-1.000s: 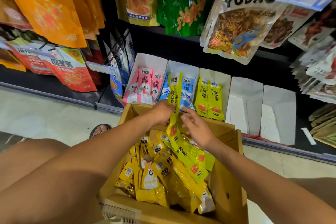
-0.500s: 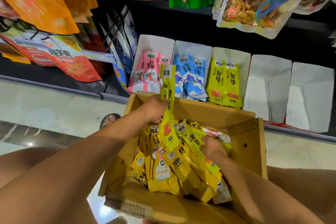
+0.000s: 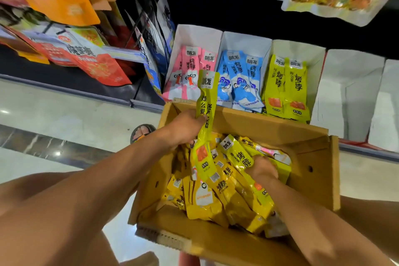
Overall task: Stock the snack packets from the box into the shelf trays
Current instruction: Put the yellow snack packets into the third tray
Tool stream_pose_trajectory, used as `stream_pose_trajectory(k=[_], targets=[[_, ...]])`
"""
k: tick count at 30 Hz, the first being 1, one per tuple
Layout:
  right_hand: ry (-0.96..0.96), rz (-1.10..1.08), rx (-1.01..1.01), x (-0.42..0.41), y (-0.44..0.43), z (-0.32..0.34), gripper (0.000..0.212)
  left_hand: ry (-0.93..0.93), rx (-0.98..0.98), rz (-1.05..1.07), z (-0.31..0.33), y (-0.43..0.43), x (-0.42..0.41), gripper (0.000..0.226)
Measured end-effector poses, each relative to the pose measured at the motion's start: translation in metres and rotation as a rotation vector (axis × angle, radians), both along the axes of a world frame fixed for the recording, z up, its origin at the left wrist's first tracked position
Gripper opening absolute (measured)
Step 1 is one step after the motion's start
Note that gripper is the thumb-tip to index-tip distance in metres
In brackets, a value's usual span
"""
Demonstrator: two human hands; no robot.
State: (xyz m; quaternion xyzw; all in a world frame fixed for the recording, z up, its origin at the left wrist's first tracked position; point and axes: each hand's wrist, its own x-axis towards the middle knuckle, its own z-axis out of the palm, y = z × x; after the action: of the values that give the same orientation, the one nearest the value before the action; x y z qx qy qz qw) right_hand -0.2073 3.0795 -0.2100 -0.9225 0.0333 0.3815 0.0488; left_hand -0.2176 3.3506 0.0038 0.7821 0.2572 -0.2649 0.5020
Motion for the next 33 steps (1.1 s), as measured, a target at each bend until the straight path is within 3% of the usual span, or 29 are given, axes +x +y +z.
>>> stream_pose_trajectory(k=[10, 14, 19, 25, 30, 33], targets=[[-0.002, 0.235, 0.083, 0.015, -0.004, 0.072, 0.047, -0.089, 0.118, -0.044, 0.033, -0.009, 0.016, 0.037], [-0.039, 0.204, 0.313, 0.025, -0.007, 0.122, 0.047, -0.19, 0.106, -0.019, 0.052, -0.01, 0.022, 0.027], [-0.12, 0.156, 0.528, 0.039, -0.013, 0.198, 0.055, -0.295, 0.068, -0.008, 0.081, -0.014, 0.023, 0.045], [-0.219, 0.058, 0.711, 0.059, -0.018, 0.278, 0.021, -0.405, -0.045, 0.044, 0.09, -0.024, 0.02, 0.035], [-0.199, -0.106, 0.822, 0.071, -0.019, 0.304, 0.048, -0.37, -0.209, 0.014, 0.098, -0.046, 0.023, 0.027], [-0.176, -0.217, 0.874, 0.074, -0.016, 0.309, 0.047, -0.355, -0.235, -0.022, 0.105, -0.062, 0.029, 0.03]])
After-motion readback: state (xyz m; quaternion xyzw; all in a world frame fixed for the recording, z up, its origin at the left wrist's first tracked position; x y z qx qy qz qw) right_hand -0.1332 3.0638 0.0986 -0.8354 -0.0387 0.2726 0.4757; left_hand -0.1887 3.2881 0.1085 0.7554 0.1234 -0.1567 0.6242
